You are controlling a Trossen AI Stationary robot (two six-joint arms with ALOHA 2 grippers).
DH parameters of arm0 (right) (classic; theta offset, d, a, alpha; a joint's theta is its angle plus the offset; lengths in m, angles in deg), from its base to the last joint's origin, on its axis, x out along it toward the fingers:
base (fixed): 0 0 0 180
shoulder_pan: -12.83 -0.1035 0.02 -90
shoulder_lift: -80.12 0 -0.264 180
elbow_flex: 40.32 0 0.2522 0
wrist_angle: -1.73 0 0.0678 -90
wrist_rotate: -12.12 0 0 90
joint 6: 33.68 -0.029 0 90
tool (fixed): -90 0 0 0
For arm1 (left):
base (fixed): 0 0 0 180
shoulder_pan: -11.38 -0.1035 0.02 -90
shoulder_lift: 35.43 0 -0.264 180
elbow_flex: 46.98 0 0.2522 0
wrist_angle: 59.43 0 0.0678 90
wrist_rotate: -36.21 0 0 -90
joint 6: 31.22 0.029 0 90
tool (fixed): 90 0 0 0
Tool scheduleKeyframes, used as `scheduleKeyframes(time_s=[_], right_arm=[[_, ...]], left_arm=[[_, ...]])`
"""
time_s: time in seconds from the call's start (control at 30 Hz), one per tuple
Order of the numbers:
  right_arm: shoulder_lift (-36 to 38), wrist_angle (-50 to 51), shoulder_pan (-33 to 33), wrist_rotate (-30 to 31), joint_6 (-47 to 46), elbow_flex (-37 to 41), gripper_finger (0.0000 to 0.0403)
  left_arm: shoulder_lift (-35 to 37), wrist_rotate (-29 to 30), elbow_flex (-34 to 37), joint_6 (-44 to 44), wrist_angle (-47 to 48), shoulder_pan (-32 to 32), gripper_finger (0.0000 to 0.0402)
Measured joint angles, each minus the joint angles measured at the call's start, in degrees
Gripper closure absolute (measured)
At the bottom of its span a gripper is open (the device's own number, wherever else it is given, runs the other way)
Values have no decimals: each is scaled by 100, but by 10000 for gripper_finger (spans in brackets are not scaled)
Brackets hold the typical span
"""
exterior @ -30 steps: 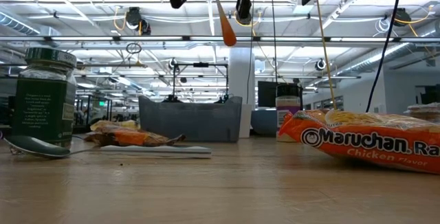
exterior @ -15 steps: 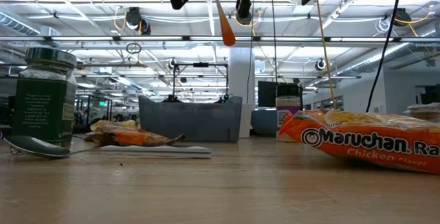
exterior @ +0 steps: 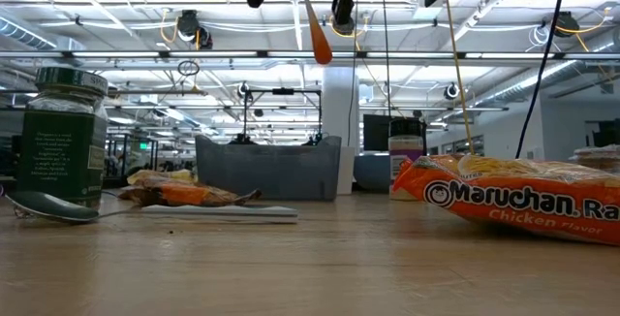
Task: Pick & Place Food Item
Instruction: Put the orange spoon into the bottom black bin
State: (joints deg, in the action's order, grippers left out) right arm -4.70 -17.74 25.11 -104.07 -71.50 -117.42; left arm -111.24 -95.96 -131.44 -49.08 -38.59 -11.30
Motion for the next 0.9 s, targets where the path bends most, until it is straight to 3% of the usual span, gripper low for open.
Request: scheduleKeyframes(time_s=[0.43,0.9], right_arm=[[0,-132,0,-103,-25,-2,403],[0,-126,0,-110,-26,-2,403]], left_arm=[[0,-157,0,-114,33,4,331],[2,-150,0,-59,170,2,326]])
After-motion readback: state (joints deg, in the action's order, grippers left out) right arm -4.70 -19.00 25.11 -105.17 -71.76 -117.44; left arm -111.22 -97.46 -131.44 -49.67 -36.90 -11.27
